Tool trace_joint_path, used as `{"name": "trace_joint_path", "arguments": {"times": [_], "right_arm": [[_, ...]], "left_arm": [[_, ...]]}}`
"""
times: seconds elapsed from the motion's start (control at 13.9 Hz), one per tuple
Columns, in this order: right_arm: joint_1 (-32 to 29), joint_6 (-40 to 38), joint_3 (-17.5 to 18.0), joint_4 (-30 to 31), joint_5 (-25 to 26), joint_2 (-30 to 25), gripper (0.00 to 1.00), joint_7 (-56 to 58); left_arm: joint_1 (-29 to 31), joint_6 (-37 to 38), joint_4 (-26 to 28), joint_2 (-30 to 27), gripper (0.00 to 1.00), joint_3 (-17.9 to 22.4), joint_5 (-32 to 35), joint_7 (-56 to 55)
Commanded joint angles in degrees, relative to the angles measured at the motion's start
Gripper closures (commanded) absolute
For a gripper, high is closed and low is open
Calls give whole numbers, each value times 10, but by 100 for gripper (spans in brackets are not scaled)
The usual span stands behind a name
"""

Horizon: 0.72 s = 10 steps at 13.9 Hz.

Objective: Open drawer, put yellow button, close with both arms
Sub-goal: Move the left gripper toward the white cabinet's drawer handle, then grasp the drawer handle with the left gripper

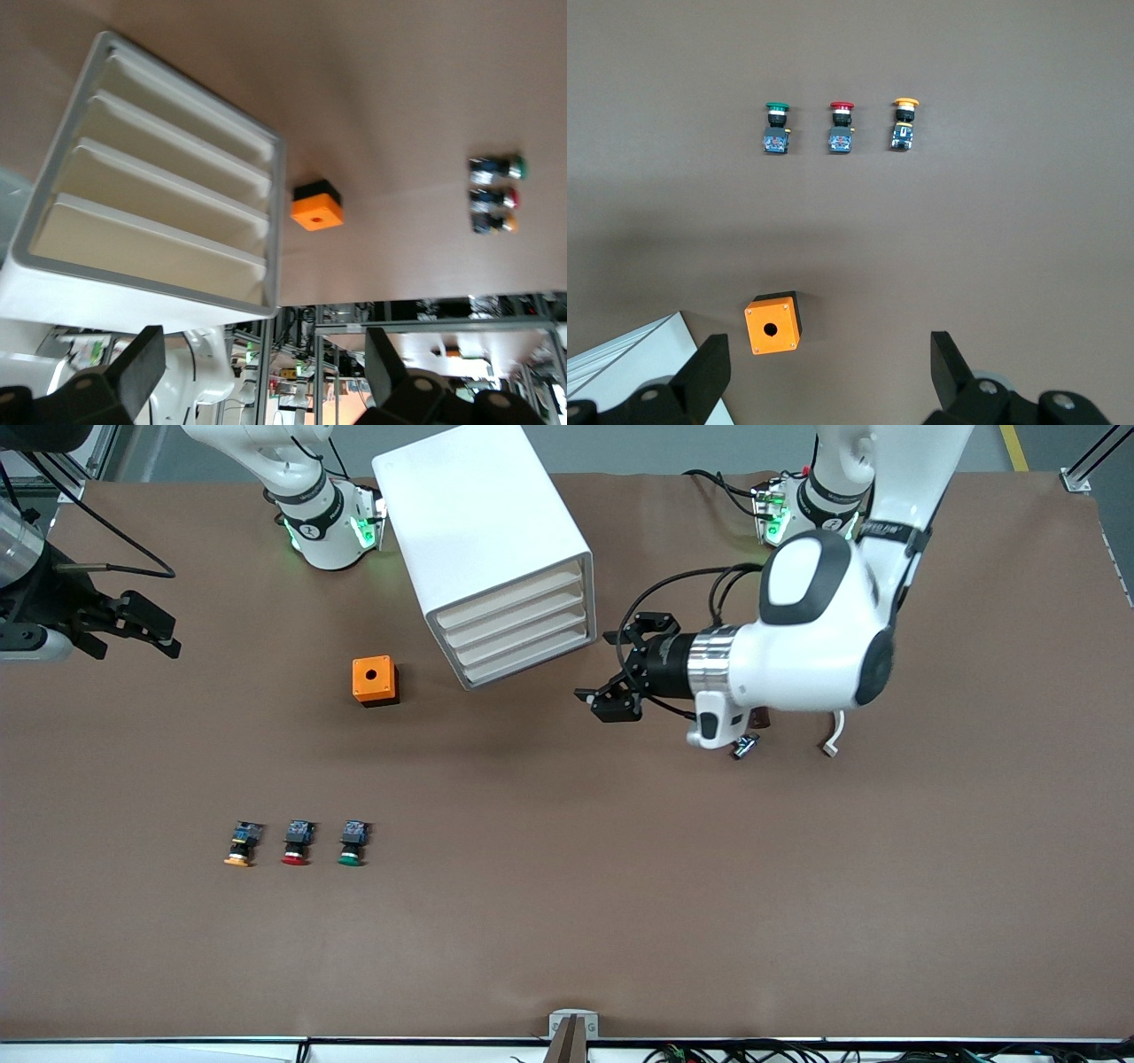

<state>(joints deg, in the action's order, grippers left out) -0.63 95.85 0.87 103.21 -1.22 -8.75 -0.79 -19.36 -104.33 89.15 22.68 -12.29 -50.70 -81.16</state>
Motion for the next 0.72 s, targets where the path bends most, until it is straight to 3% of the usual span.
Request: {"name": "trace_joint_path", "arguments": {"times": [0.0, 0.65], "right_arm": [[-9, 0, 4, 13, 4, -16, 0, 1], [-9, -2, 4, 13, 4, -16, 0, 1]], "left_arm": [[-20, 59, -33, 41, 1, 1, 31, -95], [-20, 215, -91, 149, 1, 0, 23, -400]]}}
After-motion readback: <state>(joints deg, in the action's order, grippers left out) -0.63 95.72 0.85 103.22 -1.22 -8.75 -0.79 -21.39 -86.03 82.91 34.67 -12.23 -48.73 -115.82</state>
